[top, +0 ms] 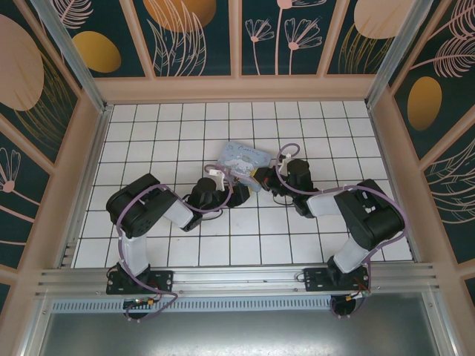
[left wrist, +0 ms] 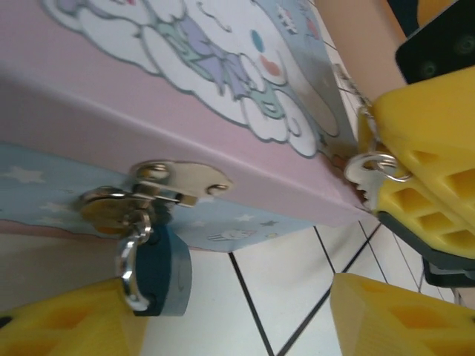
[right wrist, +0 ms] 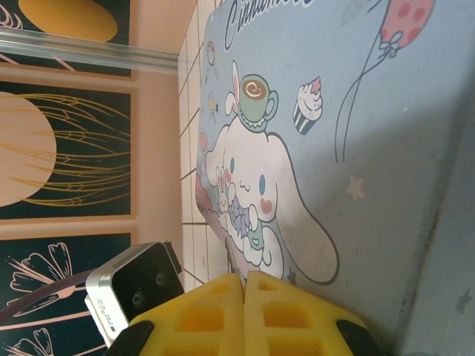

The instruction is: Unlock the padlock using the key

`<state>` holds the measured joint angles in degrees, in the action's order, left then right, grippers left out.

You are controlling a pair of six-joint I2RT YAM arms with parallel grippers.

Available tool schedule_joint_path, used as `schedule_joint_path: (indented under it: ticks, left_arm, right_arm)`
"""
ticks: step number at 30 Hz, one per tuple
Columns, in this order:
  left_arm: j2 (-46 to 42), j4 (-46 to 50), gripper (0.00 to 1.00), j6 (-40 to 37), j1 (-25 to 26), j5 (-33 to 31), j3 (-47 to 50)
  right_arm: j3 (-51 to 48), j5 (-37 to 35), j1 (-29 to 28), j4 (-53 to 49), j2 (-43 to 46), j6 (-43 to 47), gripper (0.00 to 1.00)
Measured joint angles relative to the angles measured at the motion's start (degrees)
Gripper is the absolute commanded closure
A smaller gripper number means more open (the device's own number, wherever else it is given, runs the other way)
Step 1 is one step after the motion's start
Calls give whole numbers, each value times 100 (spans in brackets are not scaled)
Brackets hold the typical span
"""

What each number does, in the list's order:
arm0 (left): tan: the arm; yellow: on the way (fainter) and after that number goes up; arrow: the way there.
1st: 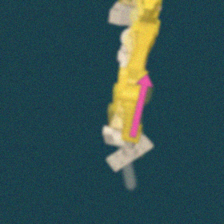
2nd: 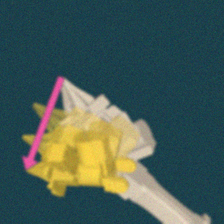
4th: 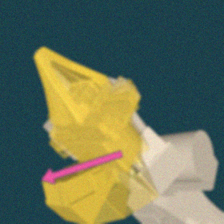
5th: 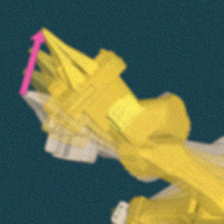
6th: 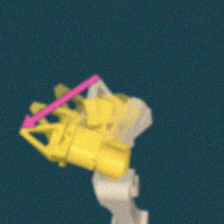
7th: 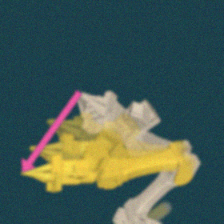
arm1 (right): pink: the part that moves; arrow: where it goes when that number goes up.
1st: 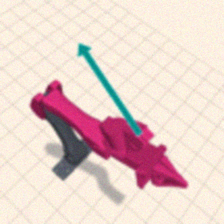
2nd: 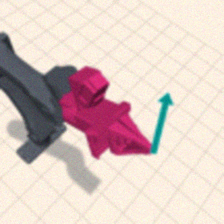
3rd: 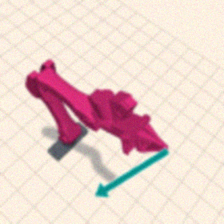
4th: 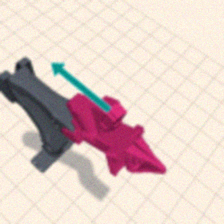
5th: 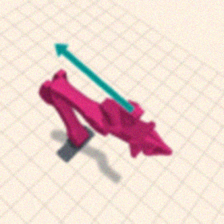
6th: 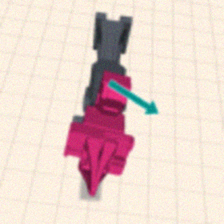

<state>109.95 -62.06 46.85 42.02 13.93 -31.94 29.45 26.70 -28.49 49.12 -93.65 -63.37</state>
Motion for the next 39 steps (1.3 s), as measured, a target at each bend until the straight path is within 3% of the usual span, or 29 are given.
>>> schedule_joint_path:
  ticks: [14,33,35,37,39]
  left_arm:
    - [0,219,61,155,0,-350,0]
    - [0,417,83,195,-2,-435,0]
    - [0,420,82,192,-2,-439,0]
    - [0,422,70,203,-2,-439,0]
    - [-9,382,64,236,-2,-424,-4]
  right_arm:
    - [0,0,2,2,0,0,100]
    - [0,0,2,0,0,0,100]
    - [0,2,7,2,0,0,100]
    - [0,7,7,2,0,0,100]
    - [-2,22,17,0,0,2,100]
